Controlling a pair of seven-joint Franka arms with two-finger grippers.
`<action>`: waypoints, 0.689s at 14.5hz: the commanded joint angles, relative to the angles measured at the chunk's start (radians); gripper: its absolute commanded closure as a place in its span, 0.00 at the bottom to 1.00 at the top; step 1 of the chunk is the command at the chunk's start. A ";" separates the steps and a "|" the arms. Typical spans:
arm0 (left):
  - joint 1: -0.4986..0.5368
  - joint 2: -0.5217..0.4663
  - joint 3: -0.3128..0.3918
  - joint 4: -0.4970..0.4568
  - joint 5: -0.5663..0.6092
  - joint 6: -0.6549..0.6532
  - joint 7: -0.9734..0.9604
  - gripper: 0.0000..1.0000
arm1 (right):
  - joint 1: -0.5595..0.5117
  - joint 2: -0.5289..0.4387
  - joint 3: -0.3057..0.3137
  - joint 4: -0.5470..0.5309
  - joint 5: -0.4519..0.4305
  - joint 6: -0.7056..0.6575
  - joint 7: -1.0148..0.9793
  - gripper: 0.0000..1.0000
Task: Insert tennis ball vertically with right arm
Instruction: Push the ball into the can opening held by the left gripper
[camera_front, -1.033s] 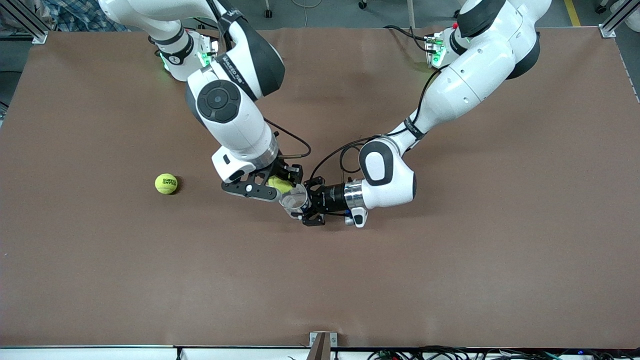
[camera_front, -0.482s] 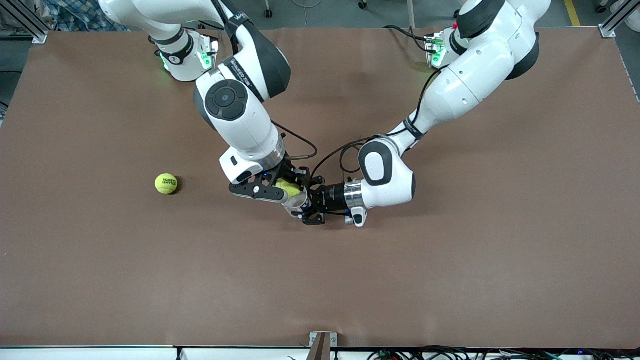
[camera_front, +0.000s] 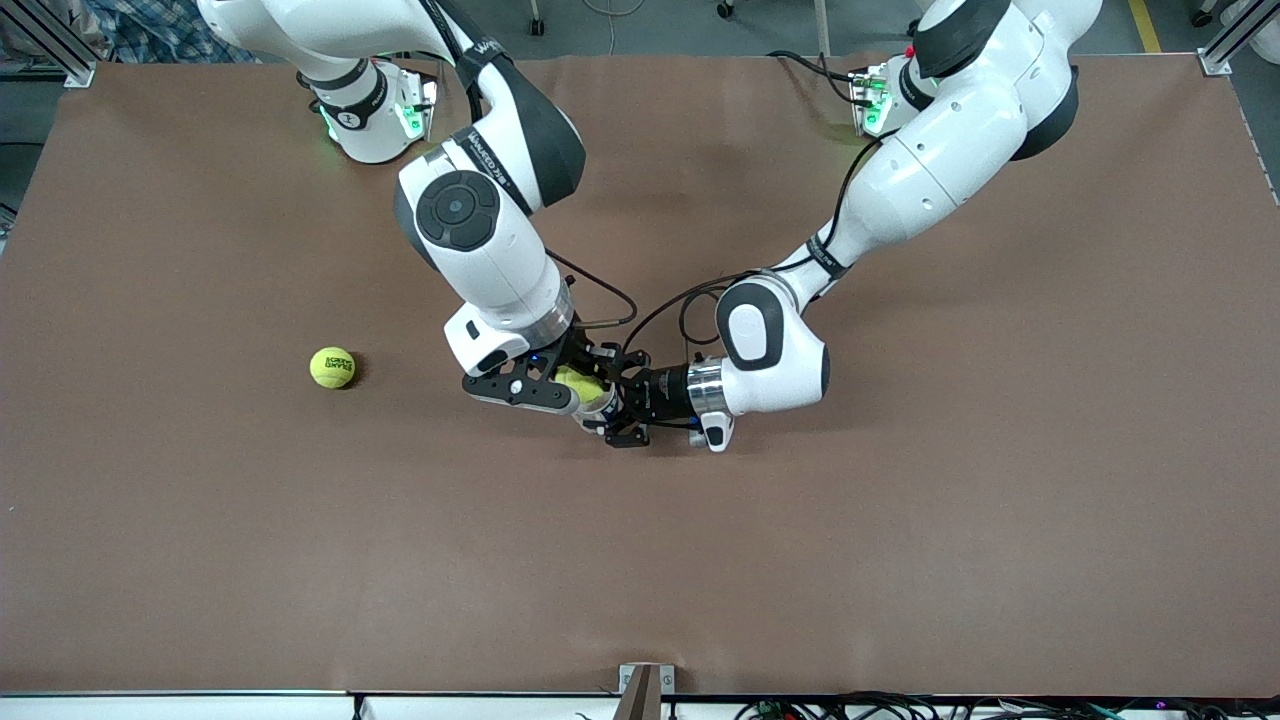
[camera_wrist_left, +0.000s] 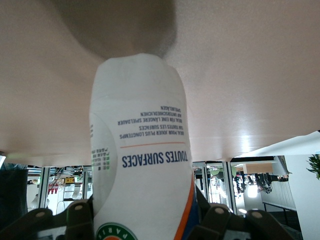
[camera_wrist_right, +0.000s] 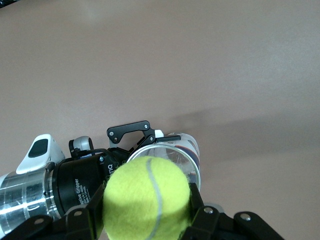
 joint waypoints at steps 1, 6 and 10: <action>0.002 -0.005 0.000 -0.007 -0.026 -0.007 0.031 0.34 | 0.007 0.014 -0.007 0.015 -0.002 0.003 0.003 0.51; 0.004 -0.008 0.000 -0.008 -0.026 -0.008 0.031 0.34 | 0.007 0.018 -0.007 0.011 -0.004 0.002 0.003 0.49; 0.001 -0.008 0.000 -0.008 -0.026 -0.007 0.036 0.34 | 0.007 0.018 -0.007 0.011 -0.002 0.002 0.004 0.20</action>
